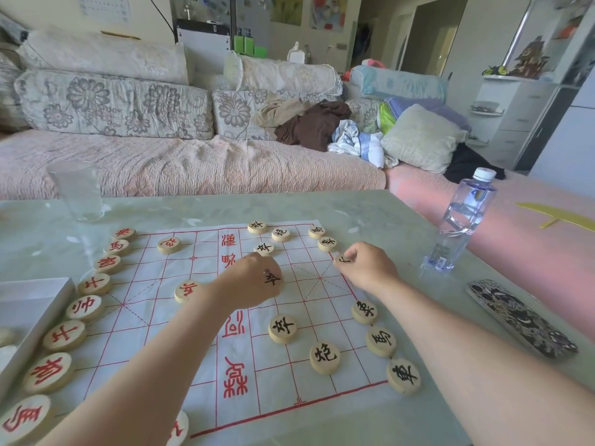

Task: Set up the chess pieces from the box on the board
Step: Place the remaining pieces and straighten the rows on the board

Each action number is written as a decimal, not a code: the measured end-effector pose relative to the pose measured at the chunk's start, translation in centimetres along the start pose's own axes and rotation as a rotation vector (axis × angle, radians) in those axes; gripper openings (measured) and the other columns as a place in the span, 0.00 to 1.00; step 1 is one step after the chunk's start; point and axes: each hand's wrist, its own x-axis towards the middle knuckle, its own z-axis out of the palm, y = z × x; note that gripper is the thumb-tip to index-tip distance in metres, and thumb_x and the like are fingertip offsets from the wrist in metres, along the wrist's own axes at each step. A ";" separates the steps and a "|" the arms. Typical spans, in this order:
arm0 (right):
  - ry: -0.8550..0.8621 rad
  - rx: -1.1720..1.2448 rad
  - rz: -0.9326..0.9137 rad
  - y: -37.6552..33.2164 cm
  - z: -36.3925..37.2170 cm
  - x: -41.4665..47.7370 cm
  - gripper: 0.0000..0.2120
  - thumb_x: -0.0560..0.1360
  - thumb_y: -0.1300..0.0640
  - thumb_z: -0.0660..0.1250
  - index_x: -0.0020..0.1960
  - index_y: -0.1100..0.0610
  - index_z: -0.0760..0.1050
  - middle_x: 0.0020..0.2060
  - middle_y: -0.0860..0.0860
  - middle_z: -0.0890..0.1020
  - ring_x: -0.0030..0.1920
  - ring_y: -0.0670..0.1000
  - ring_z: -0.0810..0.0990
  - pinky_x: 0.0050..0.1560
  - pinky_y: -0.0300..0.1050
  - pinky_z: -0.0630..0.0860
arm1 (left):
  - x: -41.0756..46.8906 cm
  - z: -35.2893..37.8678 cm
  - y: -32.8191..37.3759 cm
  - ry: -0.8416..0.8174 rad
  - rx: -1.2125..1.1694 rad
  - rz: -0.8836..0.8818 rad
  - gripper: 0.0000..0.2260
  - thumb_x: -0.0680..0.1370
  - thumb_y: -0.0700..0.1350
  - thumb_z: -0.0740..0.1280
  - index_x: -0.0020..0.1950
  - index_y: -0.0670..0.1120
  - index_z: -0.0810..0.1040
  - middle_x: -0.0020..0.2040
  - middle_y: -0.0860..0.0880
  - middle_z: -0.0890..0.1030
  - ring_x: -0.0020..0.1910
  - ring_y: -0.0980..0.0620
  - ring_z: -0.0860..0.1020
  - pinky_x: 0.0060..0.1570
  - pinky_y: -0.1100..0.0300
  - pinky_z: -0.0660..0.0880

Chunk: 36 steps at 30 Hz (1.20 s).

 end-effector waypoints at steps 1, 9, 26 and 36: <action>-0.001 -0.002 -0.018 -0.1 0.2 0.2 0.12 0.73 0.40 0.68 0.50 0.47 0.78 0.48 0.43 0.81 0.49 0.49 0.79 0.46 0.43 0.74 | 0.2 0.1 -0.1 0.006 0.014 0.011 0.08 0.74 0.50 0.69 0.52 0.55 0.80 0.54 0.51 0.77 0.49 0.51 0.77 0.49 0.57 0.77; 0.026 -0.180 -0.138 -2.8 1.6 0.8 0.12 0.78 0.48 0.63 0.48 0.53 0.81 0.50 0.52 0.81 0.48 0.57 0.81 0.44 0.46 0.77 | 0.5 0.3 -0.3 -0.003 0.023 0.009 0.09 0.75 0.51 0.69 0.55 0.55 0.78 0.55 0.51 0.75 0.49 0.52 0.76 0.45 0.60 0.76; -0.154 0.061 -0.388 -12.5 1.4 -6.0 0.10 0.77 0.54 0.63 0.55 0.47 0.80 0.54 0.46 0.82 0.55 0.50 0.79 0.51 0.43 0.75 | -5.5 -4.9 -2.6 0.282 0.020 -0.083 0.12 0.76 0.46 0.67 0.59 0.51 0.76 0.52 0.50 0.73 0.44 0.52 0.73 0.44 0.59 0.70; -0.371 0.235 -0.560 -23.6 7.5 -15.0 0.08 0.77 0.51 0.65 0.55 0.46 0.80 0.54 0.45 0.83 0.56 0.49 0.79 0.58 0.46 0.76 | -16.6 -11.0 -11.9 0.378 0.084 -0.355 0.12 0.76 0.46 0.65 0.59 0.52 0.76 0.49 0.52 0.74 0.47 0.50 0.74 0.48 0.59 0.71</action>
